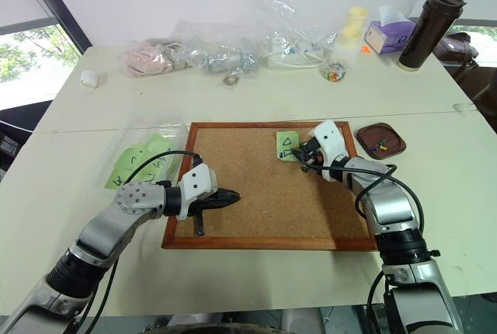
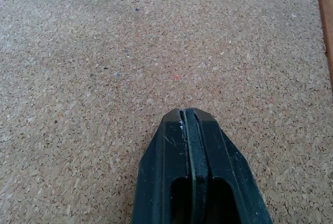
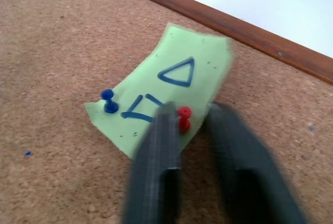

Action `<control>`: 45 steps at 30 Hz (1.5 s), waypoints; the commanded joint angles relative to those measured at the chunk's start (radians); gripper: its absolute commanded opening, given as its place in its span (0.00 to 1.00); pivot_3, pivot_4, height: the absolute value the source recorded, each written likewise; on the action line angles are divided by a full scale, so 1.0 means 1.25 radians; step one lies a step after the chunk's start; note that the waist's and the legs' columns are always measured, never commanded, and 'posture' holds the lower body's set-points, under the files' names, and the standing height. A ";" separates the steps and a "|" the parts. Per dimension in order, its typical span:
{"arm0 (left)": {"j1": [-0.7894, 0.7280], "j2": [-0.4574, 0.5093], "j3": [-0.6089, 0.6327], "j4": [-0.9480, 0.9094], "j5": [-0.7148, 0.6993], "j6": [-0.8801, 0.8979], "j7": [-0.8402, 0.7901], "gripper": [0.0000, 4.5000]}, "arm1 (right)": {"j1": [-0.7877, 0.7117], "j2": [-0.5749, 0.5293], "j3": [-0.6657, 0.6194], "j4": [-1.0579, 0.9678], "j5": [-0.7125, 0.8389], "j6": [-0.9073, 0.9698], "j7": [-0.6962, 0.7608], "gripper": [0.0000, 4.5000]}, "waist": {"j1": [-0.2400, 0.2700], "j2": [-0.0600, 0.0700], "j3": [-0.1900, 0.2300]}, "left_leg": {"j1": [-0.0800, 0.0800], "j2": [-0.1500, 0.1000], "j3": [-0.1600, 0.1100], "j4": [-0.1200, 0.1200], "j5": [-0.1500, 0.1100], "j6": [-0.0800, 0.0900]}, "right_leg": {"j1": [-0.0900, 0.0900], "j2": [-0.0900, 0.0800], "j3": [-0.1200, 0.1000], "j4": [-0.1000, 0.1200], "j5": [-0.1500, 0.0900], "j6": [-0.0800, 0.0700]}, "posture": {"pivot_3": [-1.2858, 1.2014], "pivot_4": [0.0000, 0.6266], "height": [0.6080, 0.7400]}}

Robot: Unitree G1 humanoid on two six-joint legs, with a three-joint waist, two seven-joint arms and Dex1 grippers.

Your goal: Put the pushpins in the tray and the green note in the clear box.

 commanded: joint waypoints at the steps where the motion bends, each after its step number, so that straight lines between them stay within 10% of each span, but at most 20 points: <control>1: 0.008 0.002 -0.008 0.005 0.006 0.011 0.001 0.00 | -0.009 -0.002 -0.018 -0.019 -0.001 -0.007 -0.003 0.01 | 0.000 0.000 0.000 | 0.000 0.000 0.000 0.000 0.000 0.000 | 0.000 0.000 0.000 0.000 0.000 0.000 | 0.52 0.24 1.00; 12: 0.013 0.003 -0.012 0.002 0.004 0.010 0.002 0.00 | 0.028 -0.010 -0.063 -0.083 0.023 0.056 -0.027 0.01 | 0.001 0.000 0.000 | 0.000 0.000 0.000 0.000 0.000 0.000 | 0.000 0.000 0.000 0.000 0.000 0.000 | 0.52 0.24 1.00; 18: 0.015 0.004 -0.013 0.004 0.006 0.005 0.001 0.00 | 0.027 -0.009 -0.049 -0.091 -0.001 0.030 -0.046 0.53 | 0.000 0.000 0.000 | 0.000 0.000 0.000 0.000 0.000 0.000 | 0.000 0.000 0.000 0.000 0.000 0.000 | 0.52 0.24 1.00; 45: 0.013 0.001 -0.012 0.002 0.006 0.009 0.009 0.00 | 0.009 0.021 -0.038 -0.028 0.062 -0.037 0.059 0.53 | 0.000 0.000 0.000 | 0.000 0.000 0.000 0.000 0.000 0.000 | 0.000 0.000 0.000 0.000 0.000 0.000 | 0.52 0.24 1.00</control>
